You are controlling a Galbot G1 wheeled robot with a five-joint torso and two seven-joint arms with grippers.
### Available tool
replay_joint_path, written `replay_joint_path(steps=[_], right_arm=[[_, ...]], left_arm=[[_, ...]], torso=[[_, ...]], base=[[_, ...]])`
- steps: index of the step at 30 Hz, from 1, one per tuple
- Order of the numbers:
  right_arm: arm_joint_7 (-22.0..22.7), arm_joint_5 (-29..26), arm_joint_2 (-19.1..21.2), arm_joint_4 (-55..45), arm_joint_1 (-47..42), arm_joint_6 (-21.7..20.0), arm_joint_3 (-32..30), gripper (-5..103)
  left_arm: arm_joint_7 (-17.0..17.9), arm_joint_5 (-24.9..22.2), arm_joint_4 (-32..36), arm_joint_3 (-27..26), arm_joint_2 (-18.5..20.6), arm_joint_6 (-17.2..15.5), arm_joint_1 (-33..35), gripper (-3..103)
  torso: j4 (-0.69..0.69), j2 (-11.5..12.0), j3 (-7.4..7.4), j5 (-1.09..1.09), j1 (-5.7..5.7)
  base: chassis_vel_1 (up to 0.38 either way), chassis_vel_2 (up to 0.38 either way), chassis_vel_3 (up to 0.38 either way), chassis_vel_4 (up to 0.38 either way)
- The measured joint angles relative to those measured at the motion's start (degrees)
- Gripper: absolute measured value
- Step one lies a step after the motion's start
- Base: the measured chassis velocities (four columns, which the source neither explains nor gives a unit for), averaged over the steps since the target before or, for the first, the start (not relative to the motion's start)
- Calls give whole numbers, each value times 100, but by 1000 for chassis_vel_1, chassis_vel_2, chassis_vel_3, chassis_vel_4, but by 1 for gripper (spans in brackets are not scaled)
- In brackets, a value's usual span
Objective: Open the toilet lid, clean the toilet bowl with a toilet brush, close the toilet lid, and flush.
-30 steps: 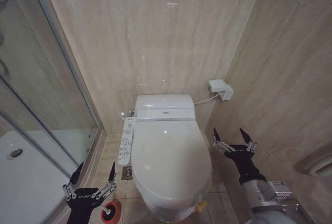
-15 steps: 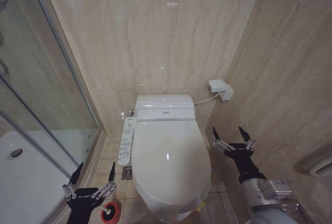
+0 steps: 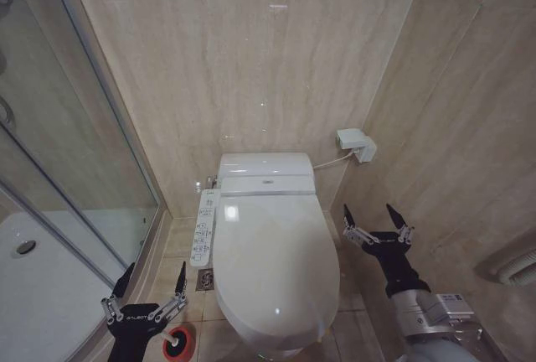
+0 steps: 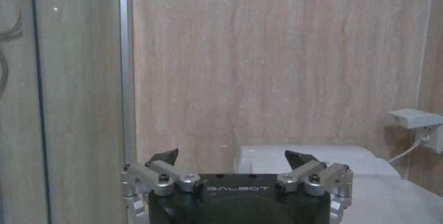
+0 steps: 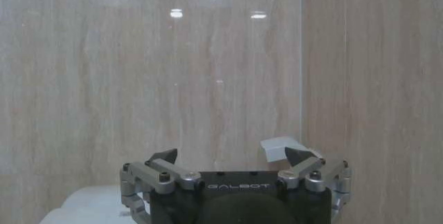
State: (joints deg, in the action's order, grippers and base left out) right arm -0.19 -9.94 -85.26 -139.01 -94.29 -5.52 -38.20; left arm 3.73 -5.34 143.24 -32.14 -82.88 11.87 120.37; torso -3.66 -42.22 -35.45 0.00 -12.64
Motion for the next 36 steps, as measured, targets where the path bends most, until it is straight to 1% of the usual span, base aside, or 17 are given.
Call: replay_joint_path(steps=[36], right_arm=[[5,8,-2,-4,-1,-14,0,100]], left_arm=[[0,0,0,0,0,0,0,100]], torso=[[0,0,0,0,0]], base=[[0,0,0,0]])
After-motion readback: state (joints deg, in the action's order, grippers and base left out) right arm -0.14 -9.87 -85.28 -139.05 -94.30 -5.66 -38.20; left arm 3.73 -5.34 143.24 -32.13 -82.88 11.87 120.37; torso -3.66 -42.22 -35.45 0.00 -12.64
